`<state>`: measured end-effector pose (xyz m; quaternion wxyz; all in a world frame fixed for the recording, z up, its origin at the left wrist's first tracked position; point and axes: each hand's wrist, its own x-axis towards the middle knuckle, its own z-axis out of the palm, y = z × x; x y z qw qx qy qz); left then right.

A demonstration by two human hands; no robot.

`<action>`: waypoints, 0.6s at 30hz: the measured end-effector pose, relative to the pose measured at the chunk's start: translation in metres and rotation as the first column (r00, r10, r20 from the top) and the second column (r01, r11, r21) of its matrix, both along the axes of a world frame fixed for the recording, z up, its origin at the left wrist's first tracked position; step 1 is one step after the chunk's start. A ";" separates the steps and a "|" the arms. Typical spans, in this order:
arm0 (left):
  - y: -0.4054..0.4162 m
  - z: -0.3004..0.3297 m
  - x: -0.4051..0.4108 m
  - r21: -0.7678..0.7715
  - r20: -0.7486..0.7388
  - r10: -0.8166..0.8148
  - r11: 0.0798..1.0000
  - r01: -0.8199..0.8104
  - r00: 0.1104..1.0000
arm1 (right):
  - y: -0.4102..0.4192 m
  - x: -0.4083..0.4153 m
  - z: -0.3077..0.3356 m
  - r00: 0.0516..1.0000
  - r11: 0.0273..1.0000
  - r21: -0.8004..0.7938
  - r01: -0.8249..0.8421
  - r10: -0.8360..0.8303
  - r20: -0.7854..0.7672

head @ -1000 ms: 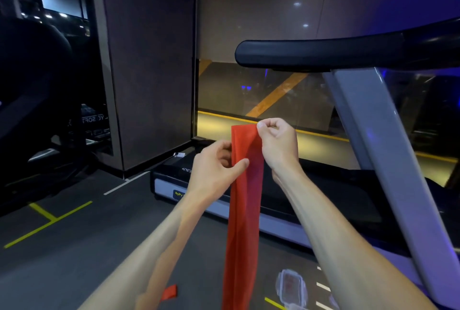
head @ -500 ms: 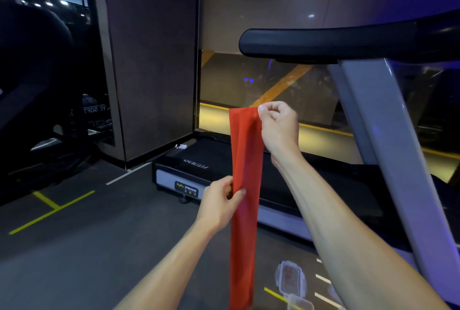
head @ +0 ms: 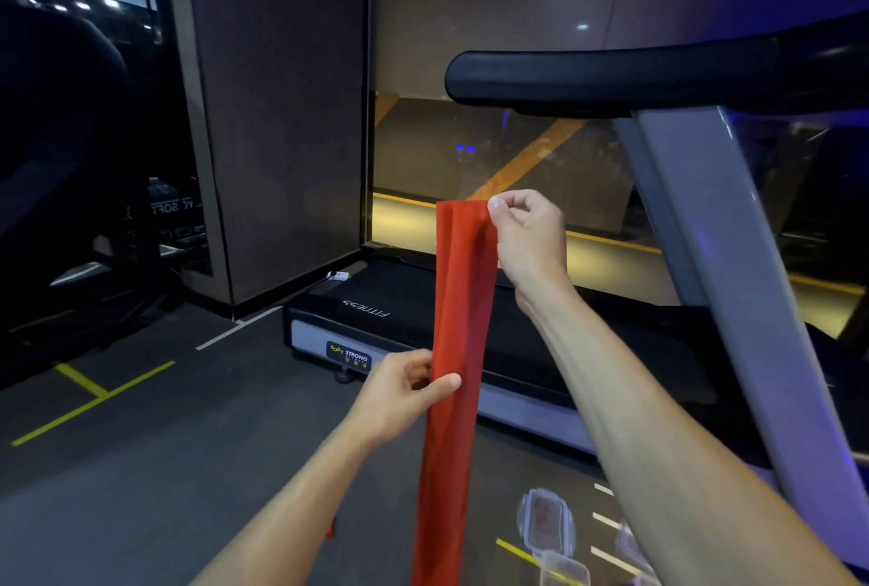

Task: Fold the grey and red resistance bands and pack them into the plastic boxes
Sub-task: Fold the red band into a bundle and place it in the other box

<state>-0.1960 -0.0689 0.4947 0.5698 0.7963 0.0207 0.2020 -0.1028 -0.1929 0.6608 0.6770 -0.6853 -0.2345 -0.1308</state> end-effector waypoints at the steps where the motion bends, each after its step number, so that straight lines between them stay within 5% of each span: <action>1: 0.000 0.000 0.000 0.000 0.003 0.000 1.000 0.000 1.000 | 0.000 -0.001 0.001 1.000 1.000 -0.001 0.001 -0.001 0.003; 18: -0.012 0.006 0.003 0.115 0.027 0.060 0.991 -0.063 0.998 | -0.015 -0.004 0.008 1.000 1.000 0.007 0.024 -0.024 -0.005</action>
